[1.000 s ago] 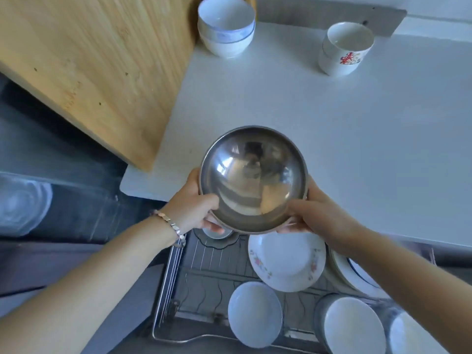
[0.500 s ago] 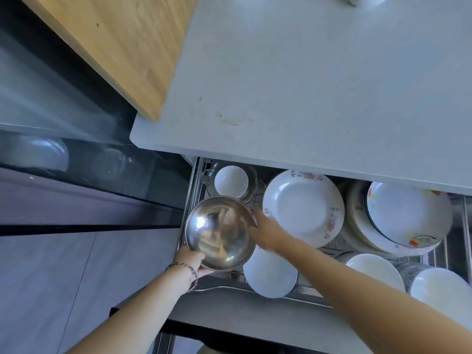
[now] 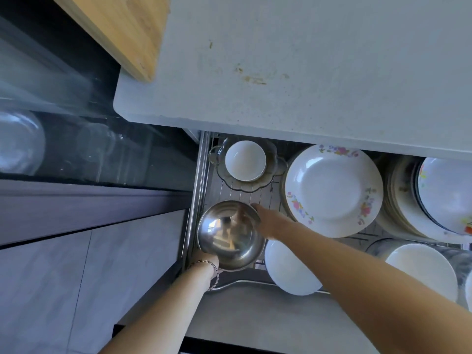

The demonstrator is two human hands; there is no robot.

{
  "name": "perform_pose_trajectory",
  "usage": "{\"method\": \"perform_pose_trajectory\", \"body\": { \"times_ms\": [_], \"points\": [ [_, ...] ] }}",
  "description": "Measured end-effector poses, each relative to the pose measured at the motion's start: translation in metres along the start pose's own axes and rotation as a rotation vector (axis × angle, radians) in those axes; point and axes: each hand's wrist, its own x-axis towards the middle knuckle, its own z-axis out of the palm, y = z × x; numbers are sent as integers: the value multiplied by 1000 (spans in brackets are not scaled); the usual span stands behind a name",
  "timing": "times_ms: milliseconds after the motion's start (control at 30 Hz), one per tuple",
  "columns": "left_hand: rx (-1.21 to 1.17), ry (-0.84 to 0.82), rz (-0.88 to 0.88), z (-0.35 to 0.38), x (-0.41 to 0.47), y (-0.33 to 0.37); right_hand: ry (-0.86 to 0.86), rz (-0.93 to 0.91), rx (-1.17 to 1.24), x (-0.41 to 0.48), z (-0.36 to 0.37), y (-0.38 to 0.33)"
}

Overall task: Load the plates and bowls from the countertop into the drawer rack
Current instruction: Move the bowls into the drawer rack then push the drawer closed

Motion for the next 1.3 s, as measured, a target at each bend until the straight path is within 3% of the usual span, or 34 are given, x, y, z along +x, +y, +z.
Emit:
{"method": "perform_pose_trajectory", "body": {
  "times_ms": [133, 300, 467, 667, 833, 1100, 1200, 1300],
  "points": [
    [217, 17, -2, -1, 0, -2, -35, -5, -169, -13, 0, -2],
    [600, 191, 100, -6, -18, 2, 10, -12, -380, -24, 7, -1],
    [749, 182, 108, -6, -25, 5, 20, -3, -334, -25, 11, 9],
    [696, 74, 92, -11, -22, 6, 41, -6, -302, -29, 10, 11],
    [770, 180, 156, -11, -36, 8, 42, -41, -266, -34, 5, 18],
    [904, 214, 214, -12, -58, 17, 92, -53, -106, -42, 3, 22],
    [1061, 218, 284, -12, -77, 26, 127, -55, -79, -54, -6, 26],
    [1312, 225, 505, -7, -115, 39, 190, -41, -64, -77, -28, 32]
  ]
}}
